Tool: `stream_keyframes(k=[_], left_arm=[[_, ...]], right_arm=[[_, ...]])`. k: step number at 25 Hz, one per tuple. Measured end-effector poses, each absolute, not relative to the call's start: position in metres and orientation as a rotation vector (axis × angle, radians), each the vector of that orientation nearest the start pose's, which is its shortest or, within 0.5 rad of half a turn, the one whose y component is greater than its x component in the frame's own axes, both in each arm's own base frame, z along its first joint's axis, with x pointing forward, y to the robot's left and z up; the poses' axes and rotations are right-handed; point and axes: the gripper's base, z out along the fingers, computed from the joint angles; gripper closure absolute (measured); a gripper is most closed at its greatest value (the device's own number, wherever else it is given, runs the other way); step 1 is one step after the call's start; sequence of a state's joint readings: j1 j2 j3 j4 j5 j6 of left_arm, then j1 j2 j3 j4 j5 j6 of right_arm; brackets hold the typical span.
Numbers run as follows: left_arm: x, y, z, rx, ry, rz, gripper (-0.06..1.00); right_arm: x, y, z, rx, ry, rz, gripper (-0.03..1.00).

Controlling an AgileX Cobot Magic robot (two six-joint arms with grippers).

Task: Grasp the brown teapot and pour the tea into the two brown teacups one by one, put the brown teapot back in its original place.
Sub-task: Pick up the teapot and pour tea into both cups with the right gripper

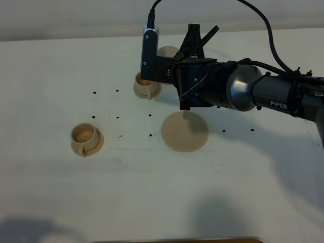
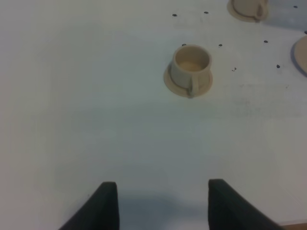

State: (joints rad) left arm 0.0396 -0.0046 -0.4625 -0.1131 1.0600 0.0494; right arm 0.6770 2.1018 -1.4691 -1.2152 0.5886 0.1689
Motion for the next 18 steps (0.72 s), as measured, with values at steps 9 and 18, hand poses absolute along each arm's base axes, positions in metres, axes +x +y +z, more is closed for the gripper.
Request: stream_keyframes(k=[9,18], left_arm=[[-0.0013,-0.0090,0.2673,0.013,2.072,-0.082,0.46],[-0.0013,-0.0090,0.2673,0.013,2.072,-0.082,0.46]], right_arm=[[0.3873,0.2495,0.1826,-1.540,1.740,-0.817,0.88],[0.3874,0.2495,0.1827,-1.554,1.730,-0.826,0.88]])
